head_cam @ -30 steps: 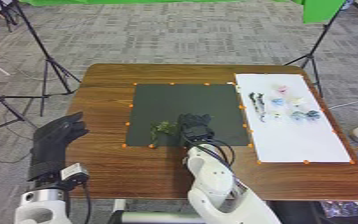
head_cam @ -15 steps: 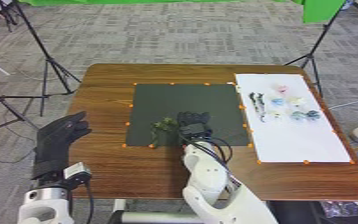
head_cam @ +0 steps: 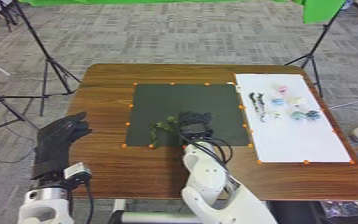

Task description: Arrange flowers

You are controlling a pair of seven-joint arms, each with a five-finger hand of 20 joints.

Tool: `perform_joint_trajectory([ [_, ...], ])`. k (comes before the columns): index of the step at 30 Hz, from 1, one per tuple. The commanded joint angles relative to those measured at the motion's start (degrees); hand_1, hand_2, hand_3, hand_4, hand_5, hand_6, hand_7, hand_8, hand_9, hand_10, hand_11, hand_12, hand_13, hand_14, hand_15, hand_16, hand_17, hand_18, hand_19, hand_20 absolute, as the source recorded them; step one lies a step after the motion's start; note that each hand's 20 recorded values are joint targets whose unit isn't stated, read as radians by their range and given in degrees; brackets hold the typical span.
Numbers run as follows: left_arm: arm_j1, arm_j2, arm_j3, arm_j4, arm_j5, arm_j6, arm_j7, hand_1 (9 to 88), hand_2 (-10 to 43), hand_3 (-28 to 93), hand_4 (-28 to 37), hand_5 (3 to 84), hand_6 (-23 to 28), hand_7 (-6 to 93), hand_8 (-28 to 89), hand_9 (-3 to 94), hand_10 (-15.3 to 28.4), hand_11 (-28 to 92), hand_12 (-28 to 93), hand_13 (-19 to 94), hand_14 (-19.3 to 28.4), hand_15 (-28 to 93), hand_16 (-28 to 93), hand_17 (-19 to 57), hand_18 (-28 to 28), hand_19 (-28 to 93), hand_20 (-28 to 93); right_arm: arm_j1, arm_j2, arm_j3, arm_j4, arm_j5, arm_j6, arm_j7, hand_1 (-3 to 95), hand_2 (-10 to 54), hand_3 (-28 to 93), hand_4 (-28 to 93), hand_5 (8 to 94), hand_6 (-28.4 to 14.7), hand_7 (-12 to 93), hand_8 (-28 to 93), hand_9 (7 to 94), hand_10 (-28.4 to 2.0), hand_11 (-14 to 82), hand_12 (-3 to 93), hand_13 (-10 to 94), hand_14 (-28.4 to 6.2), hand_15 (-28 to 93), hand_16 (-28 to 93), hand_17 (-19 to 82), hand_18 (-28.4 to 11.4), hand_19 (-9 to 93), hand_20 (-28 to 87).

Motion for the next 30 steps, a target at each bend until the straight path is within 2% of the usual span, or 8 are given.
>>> perform_joint_trajectory([
  [1, 0.86, -0.1, -0.48, -0.32, 0.4, -0.17, -0.71, 29.5, 3.4, 82, -14.0, 53.2, 16.7, 20.2, -10, 42.8, 24.5, 52, 13, 34, 28.4, 84, -22, -3.1, 24.9, 55, 47, -1.88, -0.31, 0.65, -0.4, 0.42, -2.52, -0.23, 34.7, -7.6, 77, -21, 82.3, -4.3, 33, -4, 67.6, -22.6, 67.0, 33.9, 55, -26.7, 88, 32, 14, -28.4, 71, 33],
  [6, 1.04, 0.34, -0.3, -0.45, 0.02, 0.04, -0.31, 29.6, 3.4, 82, -14.0, 53.2, 16.8, 20.1, -10, 42.9, 24.6, 52, 13, 34, 28.4, 84, -22, -3.1, 24.9, 55, 47, -1.88, -0.71, 1.25, -0.54, 0.22, -3.98, -0.14, 32.8, -6.8, 77, -21, 81.2, -5.1, 34, -9, 66.3, -23.4, 67.2, 33.8, 54, -27.4, 89, 32, 14, -28.4, 70, 35],
  [13, 2.45, -0.04, -0.65, -0.85, -0.41, 0.73, 0.5, 29.5, 3.5, 82, -13.8, 53.2, 16.7, 20.2, -10, 42.9, 24.5, 52, 13, 34, 28.4, 84, -22, -3.2, 24.9, 55, 47, -0.21, 0.77, 0.39, -0.63, -0.16, 0.17, 0.22, 29.8, -4.9, 76, -21, 78.2, -6.3, 34, -9, 62.8, -24.8, 67.3, 34.2, 53, -28.3, 89, 31, 14, -28.4, 68, 37],
  [18, 4.1, 0.24, -1.55, -1.32, -1.46, 1.91, 2.11, 29.6, 3.5, 82, -13.8, 53.2, 16.8, 20.1, -10, 42.9, 24.5, 52, 13, 34, 28.4, 84, -22, -3.1, 24.8, 55, 47, 2.43, 3.62, -0.88, -2.51, 1.15, 3.31, 0.86, 26.5, -2.5, 76, -21, 73.0, -9.2, 33, -9, 57.3, -27.6, 65.9, 32.5, 49, -28.4, 88, 29, 13, -28.4, 67, 39],
  [23, 6.77, 0.05, -3.94, -2.09, -1.83, 2.78, 2.88, 29.3, 3.4, 82, -14.1, 53.1, 16.7, 20.1, -10, 42.9, 24.6, 52, 13, 34, 28.4, 84, -22, -3.2, 24.8, 55, 47, 3.46, 5.03, -0.18, -5.38, 3.56, 3.05, 1.2, 25.6, -2.3, 76, -20, 71.2, -10.5, 31, -9, 55.3, -28.3, 64.1, 31.5, 48, -28.4, 87, 27, 12, -28.4, 67, 40],
  [25, 7.03, 0.55, -3.74, -2.08, -2.63, 2.9, 3.65, 29.3, 3.4, 82, -14.1, 53.1, 16.7, 20.2, -10, 42.9, 24.6, 52, 13, 34, 28.4, 84, -22, -3.2, 24.8, 55, 47, 3.41, 5.39, -0.41, -5.84, 3.77, 3.45, 1.03, 25.6, -2.3, 76, -20, 72.1, -10.6, 31, -9, 55.3, -28.3, 64.0, 31.6, 48, -28.4, 87, 27, 12, -28.4, 67, 41],
  [29, 5.5, 0.16, -2.42, -1.55, -2.16, 2.3, 3.07, 29.3, 3.4, 82, -14.2, 53.1, 16.7, 20.2, -10, 42.9, 24.6, 52, 13, 34, 28.4, 84, -22, -3.3, 24.8, 55, 47, 2.3, 4.11, 1.11, -4.83, 3.58, -0.85, -0.8, 26.1, -2.1, 76, -20, 72.8, -10.6, 32, -8, 55.5, -28.4, 63.8, 32.0, 48, -28.4, 87, 27, 12, -28.4, 66, 41],
  [30, 5.1, -0.36, -2.28, -1.46, -1.33, 1.9, 2.43, 29.3, 3.4, 82, -14.2, 53.1, 16.7, 20.2, -10, 42.9, 24.6, 52, 13, 34, 28.4, 84, -22, -3.3, 24.8, 55, 47, 1.99, 3.95, 1.25, -4.52, 3.79, -1.4, -0.68, 26.3, -1.9, 76, -20, 72.9, -10.6, 32, -8, 55.3, -28.4, 63.7, 32.0, 47, -28.4, 87, 27, 12, -28.4, 66, 41],
])
